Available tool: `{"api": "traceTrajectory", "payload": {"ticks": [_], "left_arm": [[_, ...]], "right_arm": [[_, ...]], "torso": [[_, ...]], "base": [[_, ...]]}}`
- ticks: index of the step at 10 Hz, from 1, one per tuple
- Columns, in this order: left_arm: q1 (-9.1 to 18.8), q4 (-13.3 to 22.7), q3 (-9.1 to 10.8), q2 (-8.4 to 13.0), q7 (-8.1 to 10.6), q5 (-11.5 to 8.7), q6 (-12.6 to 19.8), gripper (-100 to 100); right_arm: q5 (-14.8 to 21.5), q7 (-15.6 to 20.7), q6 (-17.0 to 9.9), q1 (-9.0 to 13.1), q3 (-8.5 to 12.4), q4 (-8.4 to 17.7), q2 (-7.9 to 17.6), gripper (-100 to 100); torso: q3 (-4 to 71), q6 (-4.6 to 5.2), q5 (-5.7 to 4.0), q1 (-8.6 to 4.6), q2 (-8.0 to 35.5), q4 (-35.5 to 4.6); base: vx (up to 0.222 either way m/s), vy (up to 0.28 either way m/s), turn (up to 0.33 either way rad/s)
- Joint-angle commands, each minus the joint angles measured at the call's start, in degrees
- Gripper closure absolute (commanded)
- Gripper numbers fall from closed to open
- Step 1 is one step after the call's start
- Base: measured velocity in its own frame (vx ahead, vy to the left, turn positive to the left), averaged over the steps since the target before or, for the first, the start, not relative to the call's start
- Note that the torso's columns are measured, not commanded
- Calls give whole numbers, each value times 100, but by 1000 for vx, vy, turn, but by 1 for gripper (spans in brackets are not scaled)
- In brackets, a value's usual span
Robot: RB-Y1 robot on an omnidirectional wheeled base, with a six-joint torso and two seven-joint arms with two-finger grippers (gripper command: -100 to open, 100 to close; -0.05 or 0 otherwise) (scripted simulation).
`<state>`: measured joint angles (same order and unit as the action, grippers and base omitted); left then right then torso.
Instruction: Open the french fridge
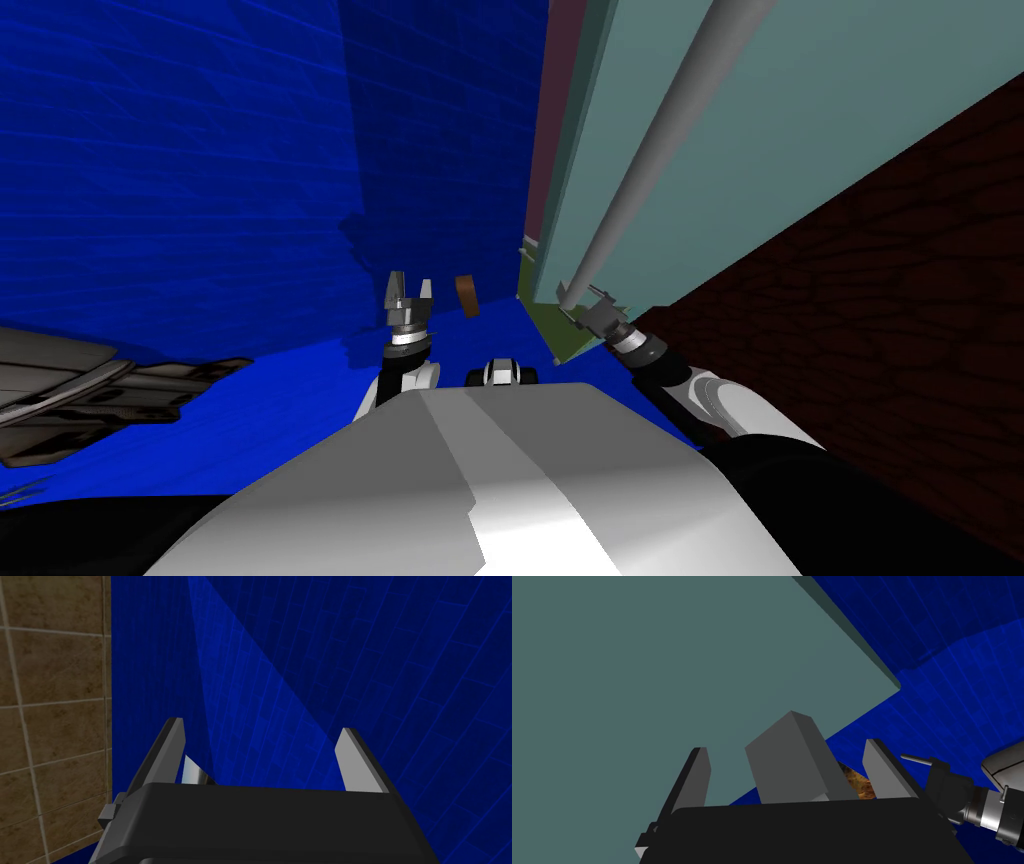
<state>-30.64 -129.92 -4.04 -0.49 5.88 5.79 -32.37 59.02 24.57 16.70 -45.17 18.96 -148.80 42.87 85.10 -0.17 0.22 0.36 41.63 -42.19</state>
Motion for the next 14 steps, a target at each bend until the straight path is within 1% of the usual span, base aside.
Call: {"api": "traceTrajectory", "payload": {"ticks": [1, 3, 4, 6, 7, 8, 9, 10, 12, 14], "left_arm": [[0, 0, 0, 0, 0, 0, 0, 0], [0, 0, 0, 0, 0, 0, 0, 0], [0, 0, 0, 0, 0, 0, 0, 0], [0, 0, 0, 0, 0, 0, 0, 0], [0, 0, 0, 0, 0, 0, 0, 0], [0, 0, 1, 1, 0, 0, 0, 0], [0, 0, 0, 0, 0, 0, 0, 0], [0, 0, 0, 1, 0, 0, 0, 0], [0, 0, 0, 1, 0, 0, 0, 0], [0, 0, 0, 1, 0, 0, 0, 0]], "right_arm": [[-146, -330, -112, 40, 365, -47, 294, -100], [-268, -565, -151, 45, 641, -70, 497, -100], [-268, -565, -151, 45, 641, -70, 497, -100], [-390, -800, -190, 49, 918, -93, 701, -100], [-390, -800, -190, 49, 918, -93, 701, -100], [-450, -917, -209, 52, 1057, -105, 802, -100], [-330, -760, -93, -96, 938, 3, 868, -100], [-308, -756, -83, -130, 944, 31, 892, 0], [-289, -733, -69, -164, 923, 60, 889, 0], [-283, -726, -71, -175, 919, 74, 886, 0]], "torso": [[-2, -2, -3, -11, 5, 0], [-21, 2, -8, -39, 51, -21], [-16, -3, 3, -46, 70, -40], [5, -12, 25, -41, 83, -67], [24, -17, 38, -36, 82, -83], [29, -18, 41, -26, 79, -85], [55, -26, 64, -26, 82, -109], [28, -20, 39, -18, 70, -72], [-27, -2, 2, -16, 59, -24], [-44, 8, -13, -25, 62, -13]], "base": [[15, 28, -19], [5, 38, -39], [-3, 27, -23], [-12, 24, -29], [-11, 12, -22], [-11, 25, -22], [-17, 20, -38], [-15, 4, -25], [-8, 0, -15], [0, 0, 0]]}}
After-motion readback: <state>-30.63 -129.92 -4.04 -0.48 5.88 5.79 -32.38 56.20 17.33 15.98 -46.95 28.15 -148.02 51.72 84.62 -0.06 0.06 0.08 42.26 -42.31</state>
